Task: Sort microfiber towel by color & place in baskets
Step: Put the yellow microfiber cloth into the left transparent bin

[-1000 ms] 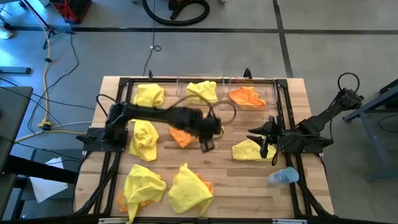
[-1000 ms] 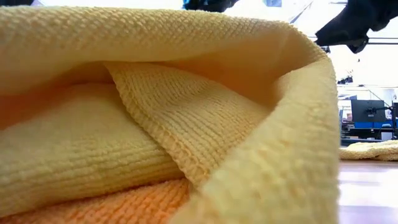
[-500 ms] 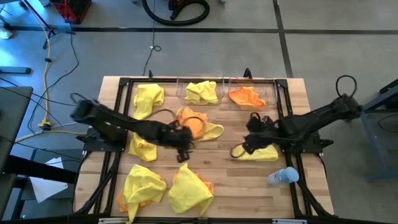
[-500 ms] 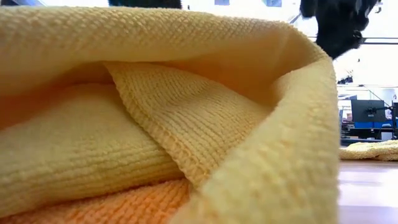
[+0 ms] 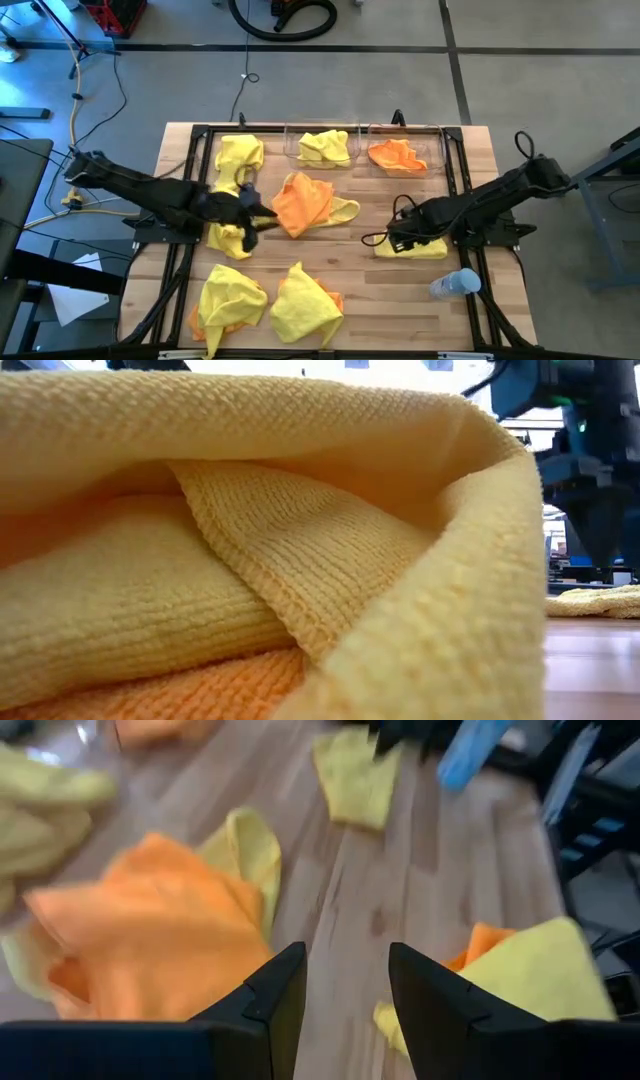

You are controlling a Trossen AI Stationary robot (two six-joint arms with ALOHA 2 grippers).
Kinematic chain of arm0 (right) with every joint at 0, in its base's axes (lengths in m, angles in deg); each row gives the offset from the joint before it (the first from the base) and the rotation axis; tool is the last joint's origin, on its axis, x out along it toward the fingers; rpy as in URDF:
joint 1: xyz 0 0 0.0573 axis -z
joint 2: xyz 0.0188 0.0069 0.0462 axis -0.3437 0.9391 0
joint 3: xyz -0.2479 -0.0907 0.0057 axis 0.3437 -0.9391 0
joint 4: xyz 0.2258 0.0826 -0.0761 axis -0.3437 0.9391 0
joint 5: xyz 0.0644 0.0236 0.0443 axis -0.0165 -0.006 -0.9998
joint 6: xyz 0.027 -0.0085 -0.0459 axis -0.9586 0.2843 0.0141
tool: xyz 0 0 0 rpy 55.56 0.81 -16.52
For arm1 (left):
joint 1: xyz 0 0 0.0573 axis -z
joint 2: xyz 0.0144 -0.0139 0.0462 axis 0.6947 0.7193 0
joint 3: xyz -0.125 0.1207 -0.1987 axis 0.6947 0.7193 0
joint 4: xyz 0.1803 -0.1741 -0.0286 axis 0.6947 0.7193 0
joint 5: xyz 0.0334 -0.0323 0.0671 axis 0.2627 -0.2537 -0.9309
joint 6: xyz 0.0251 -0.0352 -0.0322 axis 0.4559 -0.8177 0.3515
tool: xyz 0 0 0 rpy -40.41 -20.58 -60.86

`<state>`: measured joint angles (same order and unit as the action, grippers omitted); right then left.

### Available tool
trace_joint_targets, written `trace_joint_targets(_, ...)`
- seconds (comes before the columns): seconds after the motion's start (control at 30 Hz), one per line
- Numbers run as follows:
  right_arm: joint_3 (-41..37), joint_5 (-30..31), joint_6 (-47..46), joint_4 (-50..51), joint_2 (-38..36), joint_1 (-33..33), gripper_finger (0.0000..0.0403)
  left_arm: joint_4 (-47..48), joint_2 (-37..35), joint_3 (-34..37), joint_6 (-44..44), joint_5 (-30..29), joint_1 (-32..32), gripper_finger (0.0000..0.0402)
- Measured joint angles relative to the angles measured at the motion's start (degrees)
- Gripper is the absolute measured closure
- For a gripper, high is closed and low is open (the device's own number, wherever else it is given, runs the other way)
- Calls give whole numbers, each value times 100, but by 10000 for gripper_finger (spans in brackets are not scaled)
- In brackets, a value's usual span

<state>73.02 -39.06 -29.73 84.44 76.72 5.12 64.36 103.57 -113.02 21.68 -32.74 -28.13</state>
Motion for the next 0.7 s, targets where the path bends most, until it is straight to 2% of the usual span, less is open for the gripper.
trace_joint_targets(0.2, -700, -230, -1006, -837, 16, -18, 190, 15, -925, 2, 704, 159, 0, 268)
trace_joint_targets(0.33, -1055, -244, -1508, -1258, -16, -42, 192, 93, -1299, 2, 881, 212, 65, 268)
trace_joint_targets(0.43, -1243, -271, -1915, -1513, -47, -39, 209, 253, -1497, 2, 890, 212, 159, 268)
trace_joint_targets(0.53, -1263, -267, -1952, -1583, -49, -39, 254, 467, -1616, 2, 865, 0, 302, 268)
trace_joint_targets(0.7, -1165, -68, -1906, -1666, -4, -50, 374, 803, -1687, 2, 1053, -752, 505, 268)
